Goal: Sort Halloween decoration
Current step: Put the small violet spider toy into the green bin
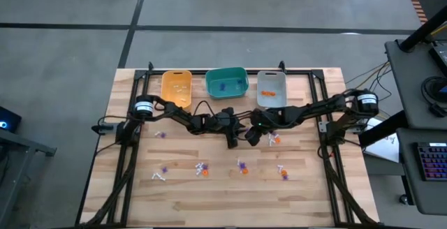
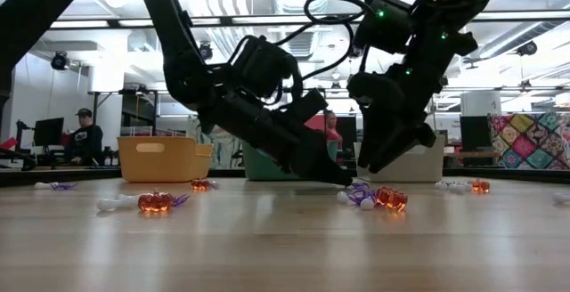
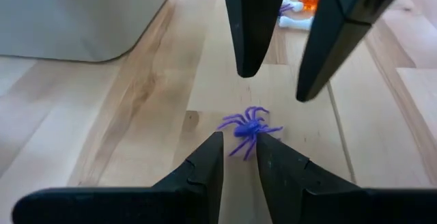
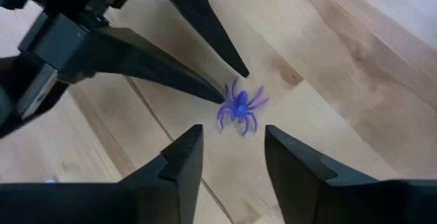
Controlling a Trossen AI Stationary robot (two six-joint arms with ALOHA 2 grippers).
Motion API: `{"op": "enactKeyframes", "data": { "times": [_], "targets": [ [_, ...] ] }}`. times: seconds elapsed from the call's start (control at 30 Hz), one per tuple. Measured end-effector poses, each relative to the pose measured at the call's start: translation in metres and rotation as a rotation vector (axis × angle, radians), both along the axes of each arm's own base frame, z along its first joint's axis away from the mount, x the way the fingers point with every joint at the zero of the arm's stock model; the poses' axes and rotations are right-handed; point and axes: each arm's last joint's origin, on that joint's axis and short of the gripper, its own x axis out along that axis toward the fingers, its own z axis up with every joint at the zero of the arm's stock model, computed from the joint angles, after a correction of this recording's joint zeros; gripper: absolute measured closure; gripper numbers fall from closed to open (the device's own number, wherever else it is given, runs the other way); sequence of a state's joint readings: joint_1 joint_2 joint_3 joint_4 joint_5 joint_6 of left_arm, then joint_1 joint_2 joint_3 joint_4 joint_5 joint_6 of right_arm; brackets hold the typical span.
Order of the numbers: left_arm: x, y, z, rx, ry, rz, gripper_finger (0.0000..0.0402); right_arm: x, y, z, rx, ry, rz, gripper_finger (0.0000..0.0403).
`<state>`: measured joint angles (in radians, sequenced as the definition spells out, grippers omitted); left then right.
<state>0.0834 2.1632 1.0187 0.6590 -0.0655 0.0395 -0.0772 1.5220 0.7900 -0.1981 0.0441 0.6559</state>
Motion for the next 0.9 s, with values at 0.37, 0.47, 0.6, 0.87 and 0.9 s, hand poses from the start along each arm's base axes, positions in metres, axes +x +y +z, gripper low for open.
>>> {"op": "enactKeyframes", "data": {
  "times": [0.37,0.47,0.6,0.87,0.9],
  "targets": [
    [0.0,-0.001,0.002,-0.012,-0.004,-0.011,0.033,0.004,-0.002,-0.01,-0.036,0.012,0.039,0.0205],
    [0.001,-0.004,0.007,-0.003,-0.028,-0.084,0.033,0.001,0.0,-0.008,-0.093,0.042,0.175,0.0204],
    [0.001,-0.004,0.007,0.036,-0.017,-0.11,0.0329,-0.005,0.005,-0.01,-0.155,0.114,0.337,0.0204],
    [0.001,0.0,0.007,0.155,0.001,-0.079,0.0308,-0.003,0.005,-0.013,-0.169,0.118,0.35,0.0204],
    [0.001,0.0,0.007,0.169,0.003,-0.086,0.0301,-0.003,0.005,-0.014,-0.168,0.118,0.35,0.0204]
  ]
}}
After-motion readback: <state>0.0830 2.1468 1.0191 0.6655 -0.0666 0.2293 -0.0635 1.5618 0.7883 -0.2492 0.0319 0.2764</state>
